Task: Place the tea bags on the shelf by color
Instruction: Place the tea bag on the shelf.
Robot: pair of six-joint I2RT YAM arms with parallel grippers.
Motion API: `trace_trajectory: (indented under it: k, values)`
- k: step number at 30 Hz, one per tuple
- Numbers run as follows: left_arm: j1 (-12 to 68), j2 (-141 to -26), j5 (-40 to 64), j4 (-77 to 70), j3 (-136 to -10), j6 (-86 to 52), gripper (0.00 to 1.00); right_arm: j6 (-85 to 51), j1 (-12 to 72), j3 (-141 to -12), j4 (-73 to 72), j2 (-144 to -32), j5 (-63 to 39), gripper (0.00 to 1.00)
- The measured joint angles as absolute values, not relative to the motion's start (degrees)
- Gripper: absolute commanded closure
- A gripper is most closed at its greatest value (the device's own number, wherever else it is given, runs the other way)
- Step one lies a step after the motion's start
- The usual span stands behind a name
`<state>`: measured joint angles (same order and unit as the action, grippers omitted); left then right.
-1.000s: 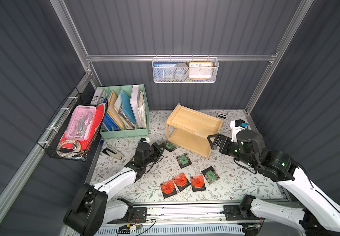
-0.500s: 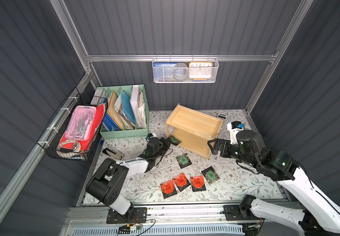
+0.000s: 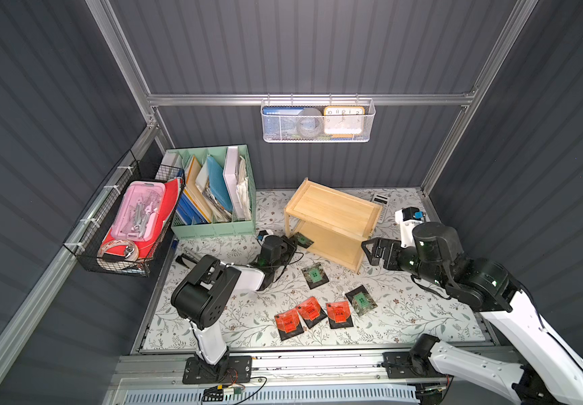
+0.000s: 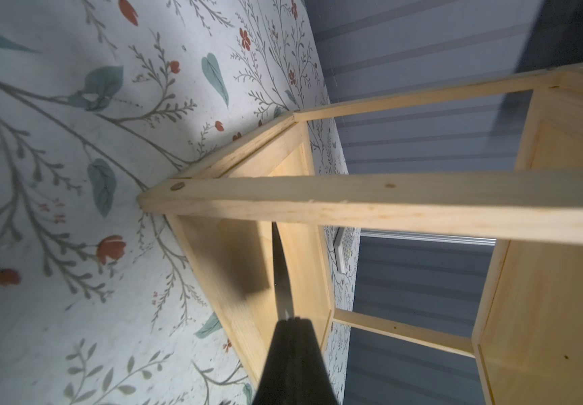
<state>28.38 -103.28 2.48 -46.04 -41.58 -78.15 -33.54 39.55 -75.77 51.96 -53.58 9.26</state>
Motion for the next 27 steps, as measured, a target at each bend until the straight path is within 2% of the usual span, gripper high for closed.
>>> trace_trajectory:
  k: [27]
  values:
    - [28.6,-112.4,-2.2,-54.0,-44.3,-82.3,1.0,-32.2,38.0,-76.6,54.2,-52.6,7.7,0.01]
